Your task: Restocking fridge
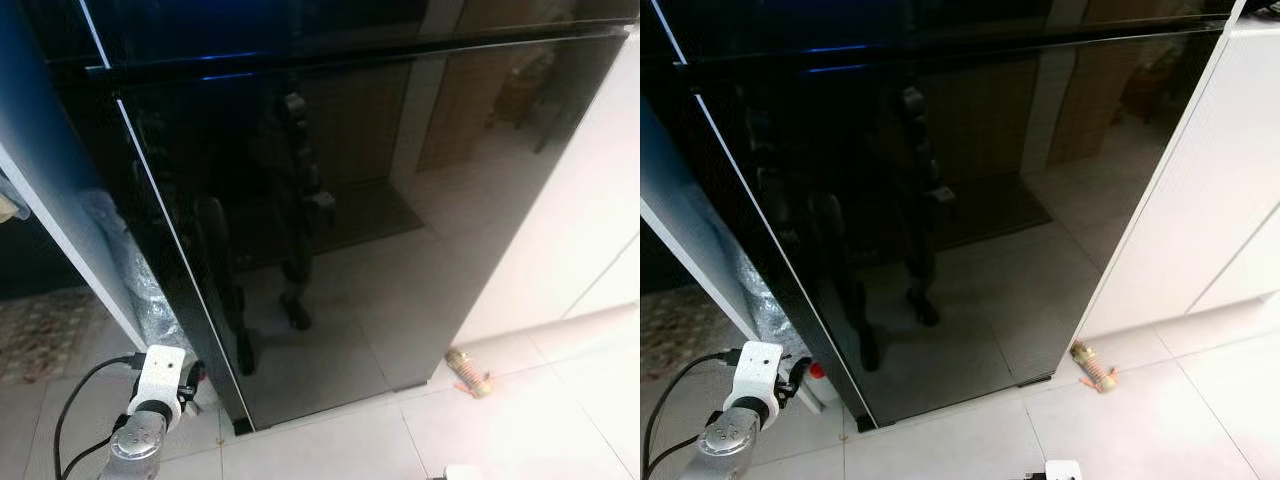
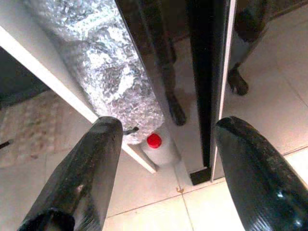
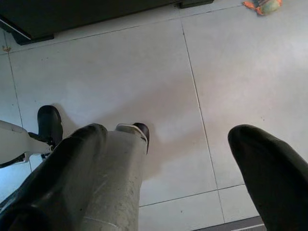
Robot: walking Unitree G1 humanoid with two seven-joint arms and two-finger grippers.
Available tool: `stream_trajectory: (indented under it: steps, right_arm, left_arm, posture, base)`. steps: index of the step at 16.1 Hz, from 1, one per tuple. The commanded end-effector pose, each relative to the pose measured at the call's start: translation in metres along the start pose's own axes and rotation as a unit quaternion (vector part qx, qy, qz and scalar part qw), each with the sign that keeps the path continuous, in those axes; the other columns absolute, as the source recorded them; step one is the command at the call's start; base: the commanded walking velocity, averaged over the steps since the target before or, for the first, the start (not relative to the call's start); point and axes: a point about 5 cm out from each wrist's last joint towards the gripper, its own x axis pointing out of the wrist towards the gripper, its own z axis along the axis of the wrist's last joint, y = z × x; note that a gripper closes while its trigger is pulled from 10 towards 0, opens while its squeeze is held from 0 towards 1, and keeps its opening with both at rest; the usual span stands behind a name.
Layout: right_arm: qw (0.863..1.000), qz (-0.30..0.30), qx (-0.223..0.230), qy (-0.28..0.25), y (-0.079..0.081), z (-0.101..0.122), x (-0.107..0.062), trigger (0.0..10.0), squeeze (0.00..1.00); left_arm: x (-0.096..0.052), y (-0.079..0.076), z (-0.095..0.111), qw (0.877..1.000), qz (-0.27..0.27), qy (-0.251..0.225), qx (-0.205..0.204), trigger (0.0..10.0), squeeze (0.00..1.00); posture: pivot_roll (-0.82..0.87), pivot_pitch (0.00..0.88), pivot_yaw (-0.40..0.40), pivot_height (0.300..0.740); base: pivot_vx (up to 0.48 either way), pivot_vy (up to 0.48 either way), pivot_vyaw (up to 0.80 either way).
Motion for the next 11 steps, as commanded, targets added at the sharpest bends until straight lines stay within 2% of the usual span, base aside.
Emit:
stream_trajectory:
  steps: [1,2,4,5,7,9,10,11]
  right_arm:
    - [1.000,0.001,-0.001,0.007,0.001,-0.003,0.000,10.0,0.00]
    - [1.000,0.001,-0.001,0.007,0.001,-0.003,0.000,10.0,0.00]
    - [1.000,-0.003,-0.002,0.010,0.001,-0.003,0.000,10.0,0.00]
    - [1.000,-0.006,-0.002,0.012,0.001,-0.004,0.000,10.0,0.00]
    - [1.000,-0.006,-0.002,0.013,0.001,-0.004,0.000,10.0,0.00]
    - [1.000,-0.007,0.000,0.012,0.001,-0.004,0.000,10.0,0.00]
    - [1.000,-0.008,0.000,0.012,0.001,-0.003,0.000,10.0,0.00]
    - [1.000,-0.008,0.000,0.012,0.001,-0.003,0.000,10.0,0.00]
  left_arm:
    - [0.000,0.003,-0.004,1.000,0.002,0.012,-0.005,10.0,0.00]
    - [0.000,0.003,-0.004,1.000,0.002,0.012,-0.005,10.0,0.00]
    - [-0.003,0.012,-0.041,0.992,0.030,0.117,-0.042,10.0,0.00]
    - [-0.009,0.007,-0.059,0.985,0.020,0.171,-0.032,10.0,0.00]
    - [-0.015,0.001,-0.072,0.978,0.003,0.209,-0.002,10.0,0.00]
    - [-0.016,-0.003,-0.076,0.974,-0.002,0.227,-0.005,10.0,0.00]
    - [-0.021,-0.008,-0.087,0.966,-0.006,0.260,0.007,10.0,0.00]
    - [-0.022,-0.008,-0.088,0.965,-0.006,0.263,0.007,10.0,0.00]
  posture:
    - [-0.09,0.000,0.011,0.740]
    - [-0.09,0.000,0.011,0.740]
    - [-0.10,0.000,0.012,0.740]
    - [-0.10,0.000,0.007,0.740]
    - [-0.10,0.000,0.008,0.740]
    - [-0.10,0.000,0.010,0.740]
    - [-0.10,0.000,0.010,0.740]
    - [-0.10,0.000,0.010,0.740]
  base:
    - [0.000,0.000,0.00]
    - [0.000,0.000,0.00]
    - [0.000,0.000,0.00]
    - [0.000,0.000,0.00]
    - [0.000,0.000,0.00]
    - [0.000,0.000,0.00]
    - [0.000,0.000,0.00]
    - [0.000,0.000,0.00]
